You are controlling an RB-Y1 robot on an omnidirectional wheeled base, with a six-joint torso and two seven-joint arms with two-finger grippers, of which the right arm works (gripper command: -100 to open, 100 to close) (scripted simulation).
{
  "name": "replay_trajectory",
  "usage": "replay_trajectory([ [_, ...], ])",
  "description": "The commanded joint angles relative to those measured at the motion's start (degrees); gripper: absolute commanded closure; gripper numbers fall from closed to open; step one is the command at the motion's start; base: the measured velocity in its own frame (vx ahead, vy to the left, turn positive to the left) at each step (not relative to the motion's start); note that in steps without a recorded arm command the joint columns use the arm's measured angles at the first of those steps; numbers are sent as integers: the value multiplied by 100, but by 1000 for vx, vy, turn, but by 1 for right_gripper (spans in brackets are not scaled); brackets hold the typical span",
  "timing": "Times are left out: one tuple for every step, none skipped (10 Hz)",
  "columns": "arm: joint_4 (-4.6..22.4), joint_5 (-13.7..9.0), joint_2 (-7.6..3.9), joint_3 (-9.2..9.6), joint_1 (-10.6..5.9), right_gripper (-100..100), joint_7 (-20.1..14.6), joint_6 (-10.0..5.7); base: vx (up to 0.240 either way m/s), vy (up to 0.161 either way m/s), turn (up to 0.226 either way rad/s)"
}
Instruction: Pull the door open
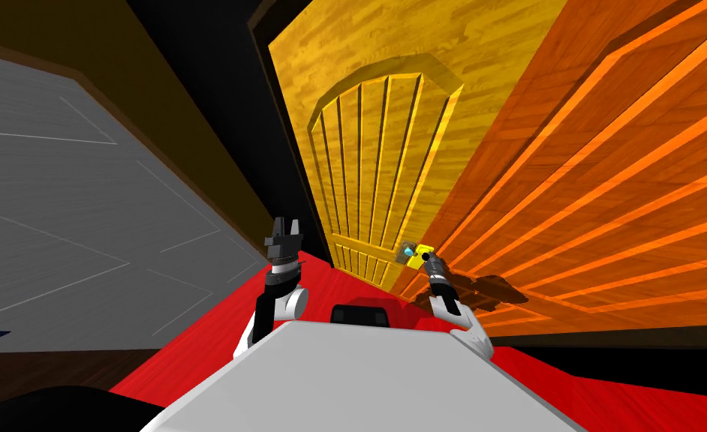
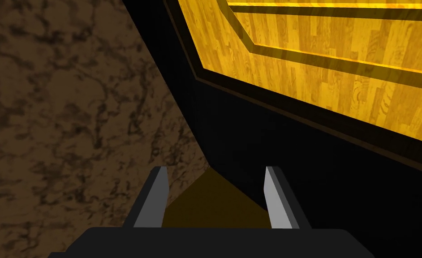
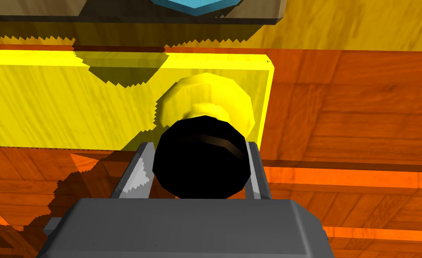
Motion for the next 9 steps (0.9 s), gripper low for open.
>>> replay_trajectory([
  [12,0,-3,-7,14,100,-4,10,-38,-20,9],
  [12,0,-3,-7,14,100,-4,10,-36,-12,26],
  [12,0,-3,-7,14,100,-4,10,-23,-3,10],
  [12,0,-3,-7,14,100,-4,10,-11,3,-3],
  [12,0,-3,-7,14,100,-4,10,0,0,0],
  [40,-13,-57,-88,121,100,-17,33,-114,-63,-131],
  [45,-16,-74,-107,145,100,-21,40,-202,-73,-124],
  [54,-21,-105,-138,189,100,-32,51,-208,-34,-55],
  [75,-5,-94,-102,144,-100,-58,2,-194,40,11],
])
